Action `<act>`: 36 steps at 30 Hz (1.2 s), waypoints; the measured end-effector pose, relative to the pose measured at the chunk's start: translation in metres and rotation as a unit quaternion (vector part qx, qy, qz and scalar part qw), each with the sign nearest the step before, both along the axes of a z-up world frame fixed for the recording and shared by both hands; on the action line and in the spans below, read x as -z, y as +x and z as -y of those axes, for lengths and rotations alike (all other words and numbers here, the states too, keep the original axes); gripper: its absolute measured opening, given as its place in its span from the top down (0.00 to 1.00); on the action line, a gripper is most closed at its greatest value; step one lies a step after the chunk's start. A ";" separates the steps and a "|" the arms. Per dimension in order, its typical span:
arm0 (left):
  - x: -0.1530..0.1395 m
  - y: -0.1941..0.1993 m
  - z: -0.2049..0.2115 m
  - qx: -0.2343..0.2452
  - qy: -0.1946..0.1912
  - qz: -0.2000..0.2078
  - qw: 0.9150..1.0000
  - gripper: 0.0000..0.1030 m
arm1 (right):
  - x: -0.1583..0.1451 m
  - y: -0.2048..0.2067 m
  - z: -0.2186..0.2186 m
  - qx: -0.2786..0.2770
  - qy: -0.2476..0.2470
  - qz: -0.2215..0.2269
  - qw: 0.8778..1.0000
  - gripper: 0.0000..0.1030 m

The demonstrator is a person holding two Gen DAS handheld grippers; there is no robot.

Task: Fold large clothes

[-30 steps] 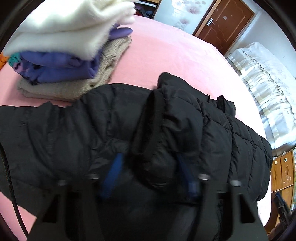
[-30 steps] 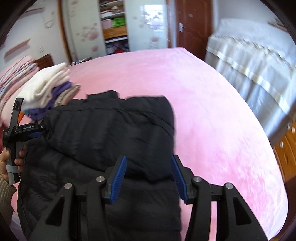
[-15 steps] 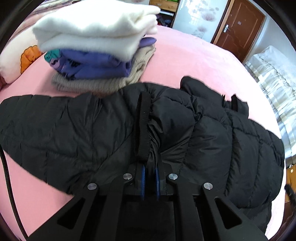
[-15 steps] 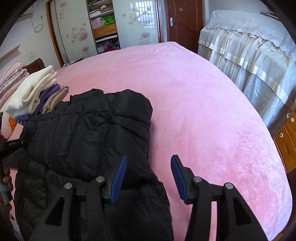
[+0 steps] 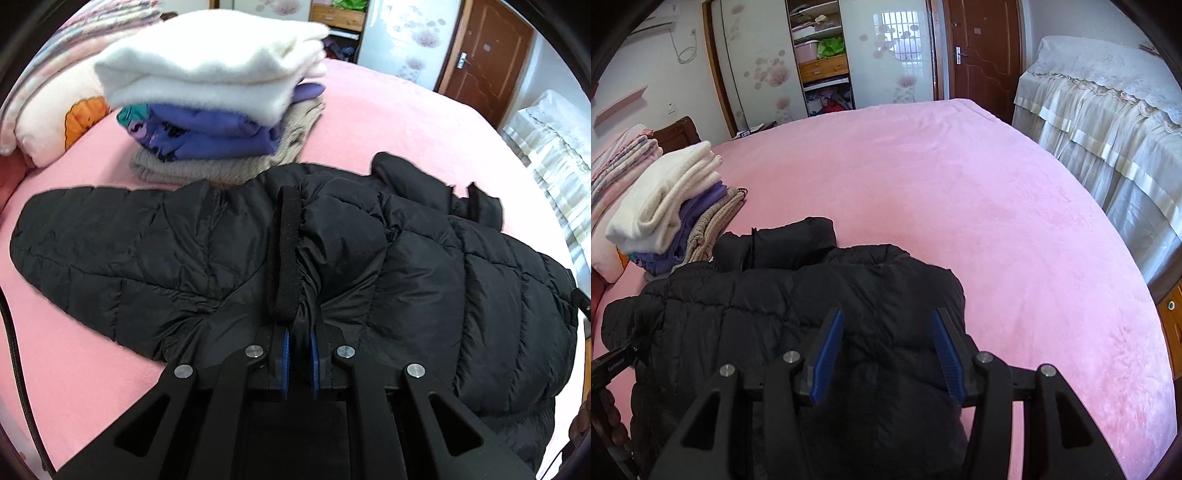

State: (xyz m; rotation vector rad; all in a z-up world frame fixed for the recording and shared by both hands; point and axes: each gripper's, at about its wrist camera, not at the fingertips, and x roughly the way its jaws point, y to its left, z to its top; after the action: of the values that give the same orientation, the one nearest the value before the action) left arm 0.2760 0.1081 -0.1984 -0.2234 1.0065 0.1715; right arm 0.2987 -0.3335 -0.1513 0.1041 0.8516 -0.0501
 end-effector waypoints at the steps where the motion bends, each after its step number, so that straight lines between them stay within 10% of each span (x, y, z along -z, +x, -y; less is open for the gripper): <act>1: 0.003 0.000 -0.003 -0.002 -0.002 -0.004 1.000 0.93 | 0.006 0.006 -0.001 0.000 -0.011 -0.008 1.000 0.54; 15: 0.021 0.008 0.004 0.025 -0.005 -0.027 0.999 0.76 | 0.047 0.024 0.008 0.038 -0.067 -0.073 0.994 0.55; 20: -0.010 -0.010 0.003 0.033 0.026 0.005 0.999 0.31 | 0.011 0.000 0.007 0.030 -0.034 -0.044 0.998 0.54; 36: -0.154 -0.082 -0.042 0.047 0.065 0.092 0.993 0.17 | -0.130 -0.076 -0.112 -0.063 -0.048 0.047 0.996 0.54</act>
State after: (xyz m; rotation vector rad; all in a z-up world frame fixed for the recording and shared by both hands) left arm 0.1940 0.1505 -0.0444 -0.0705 0.8174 0.1272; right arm 0.2224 -0.2216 -0.0209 -0.0373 0.7586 0.0331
